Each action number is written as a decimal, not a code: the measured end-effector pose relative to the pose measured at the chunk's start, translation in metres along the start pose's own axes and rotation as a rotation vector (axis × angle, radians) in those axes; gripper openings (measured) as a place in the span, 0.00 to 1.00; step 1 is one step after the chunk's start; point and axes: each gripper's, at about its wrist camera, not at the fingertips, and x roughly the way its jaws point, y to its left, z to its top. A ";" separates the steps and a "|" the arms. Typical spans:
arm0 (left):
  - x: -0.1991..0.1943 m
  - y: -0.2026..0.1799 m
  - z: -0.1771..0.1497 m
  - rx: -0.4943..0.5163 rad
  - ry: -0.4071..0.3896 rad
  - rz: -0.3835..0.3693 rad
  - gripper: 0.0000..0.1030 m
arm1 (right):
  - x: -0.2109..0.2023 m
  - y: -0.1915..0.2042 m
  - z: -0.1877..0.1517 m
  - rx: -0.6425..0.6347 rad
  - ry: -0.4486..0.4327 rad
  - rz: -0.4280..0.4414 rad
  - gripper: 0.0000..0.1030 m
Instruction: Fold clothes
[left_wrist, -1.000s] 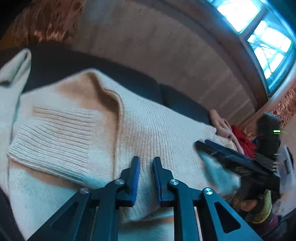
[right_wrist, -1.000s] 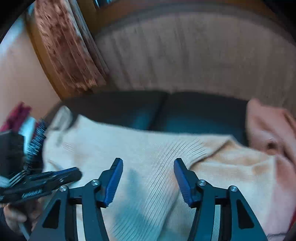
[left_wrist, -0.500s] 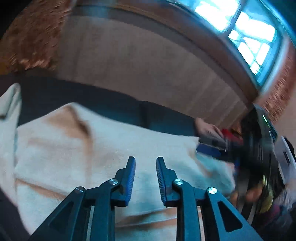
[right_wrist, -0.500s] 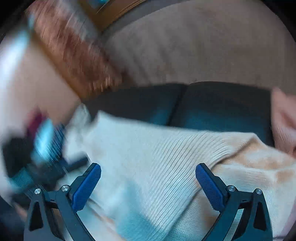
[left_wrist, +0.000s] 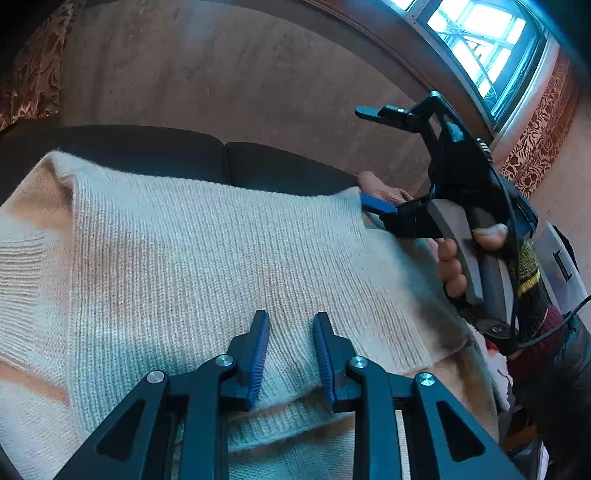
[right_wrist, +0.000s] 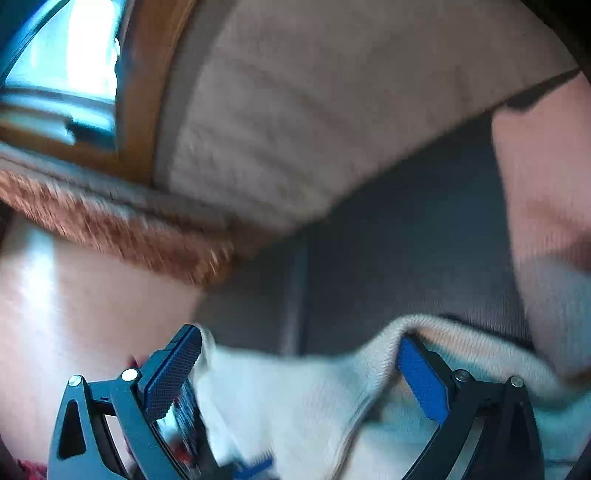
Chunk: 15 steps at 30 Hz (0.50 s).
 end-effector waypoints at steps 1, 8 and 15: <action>0.000 0.000 0.000 -0.002 -0.001 -0.002 0.24 | 0.002 -0.003 0.000 0.019 -0.023 -0.013 1.00; -0.001 -0.006 -0.002 -0.010 -0.008 0.004 0.23 | -0.025 0.036 -0.036 -0.146 -0.093 -0.152 1.00; -0.071 0.046 0.012 -0.234 -0.190 -0.049 0.27 | 0.001 0.071 -0.096 -0.327 0.009 -0.162 1.00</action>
